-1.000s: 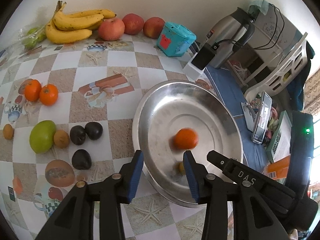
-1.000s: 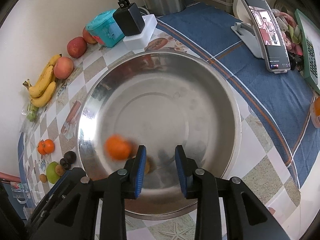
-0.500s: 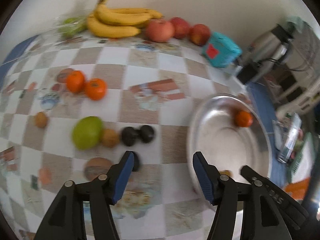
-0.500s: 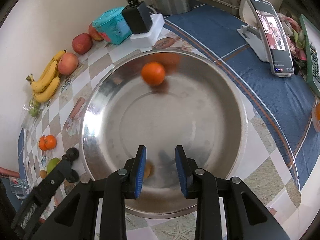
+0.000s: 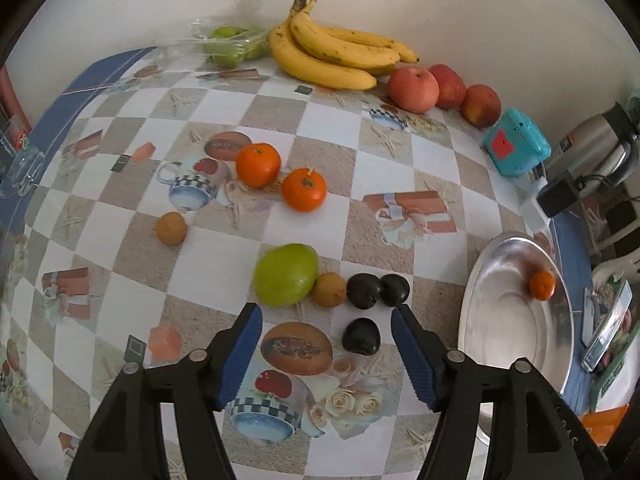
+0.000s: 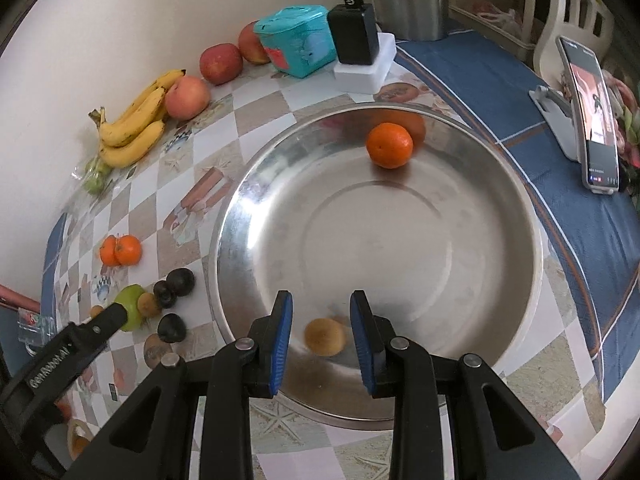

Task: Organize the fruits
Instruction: 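Withdraw both open tools from the bowl back toward the fruit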

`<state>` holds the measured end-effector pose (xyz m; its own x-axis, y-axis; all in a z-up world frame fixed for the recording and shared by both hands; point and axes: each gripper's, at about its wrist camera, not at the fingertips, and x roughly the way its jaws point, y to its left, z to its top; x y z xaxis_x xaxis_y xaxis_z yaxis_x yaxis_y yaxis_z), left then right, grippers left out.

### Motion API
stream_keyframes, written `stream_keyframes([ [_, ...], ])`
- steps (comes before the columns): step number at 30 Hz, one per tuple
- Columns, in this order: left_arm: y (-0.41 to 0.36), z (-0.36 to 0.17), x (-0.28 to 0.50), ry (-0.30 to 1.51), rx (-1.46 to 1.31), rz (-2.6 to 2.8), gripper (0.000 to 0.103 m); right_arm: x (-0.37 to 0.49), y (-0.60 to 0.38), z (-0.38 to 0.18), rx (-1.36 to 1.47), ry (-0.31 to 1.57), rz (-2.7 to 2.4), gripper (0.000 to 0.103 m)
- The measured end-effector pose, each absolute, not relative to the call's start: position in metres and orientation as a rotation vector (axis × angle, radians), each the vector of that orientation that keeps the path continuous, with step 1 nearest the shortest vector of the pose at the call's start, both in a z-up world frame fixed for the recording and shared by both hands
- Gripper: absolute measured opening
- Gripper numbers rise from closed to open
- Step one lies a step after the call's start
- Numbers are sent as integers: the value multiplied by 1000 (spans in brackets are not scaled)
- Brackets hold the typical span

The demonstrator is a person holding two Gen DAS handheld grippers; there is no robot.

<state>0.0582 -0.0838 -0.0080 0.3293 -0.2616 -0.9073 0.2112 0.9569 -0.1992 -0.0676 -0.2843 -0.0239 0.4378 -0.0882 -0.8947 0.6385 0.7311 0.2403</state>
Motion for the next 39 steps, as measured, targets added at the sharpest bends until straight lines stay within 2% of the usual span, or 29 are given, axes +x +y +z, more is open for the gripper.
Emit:
stream_keyframes([
  [2, -81, -7, 59, 1196, -56, -303, 82, -66, -283, -24, 604, 1034, -491, 44],
  [3, -79, -8, 60, 1200, -58, -290, 93, -65, -282, -25, 597, 1039, -496, 56],
  [4, -78, -9, 60, 1205, -59, -280, 103, -65, -282, -25, 591, 1040, -499, 61],
  [7, -76, -13, 62, 1223, -60, -265, 103, -63, -280, -24, 563, 1044, -514, 68],
  [12, -74, -15, 63, 1228, -54, -254, 103, -61, -279, -25, 538, 1051, -521, 70],
  [15, -73, -15, 63, 1224, -53, -254, 103, -60, -278, -25, 529, 1052, -521, 82],
  [17, -71, -15, 63, 1219, -59, -254, 103, -59, -276, -24, 520, 1049, -518, 84],
  [20, -68, -12, 63, 1199, -60, -245, 103, -58, -275, -23, 501, 1036, -523, 95],
  [39, -25, -4, 79, 1145, -155, -169, 103, -43, -246, -13, 455, 976, -387, 96],
])
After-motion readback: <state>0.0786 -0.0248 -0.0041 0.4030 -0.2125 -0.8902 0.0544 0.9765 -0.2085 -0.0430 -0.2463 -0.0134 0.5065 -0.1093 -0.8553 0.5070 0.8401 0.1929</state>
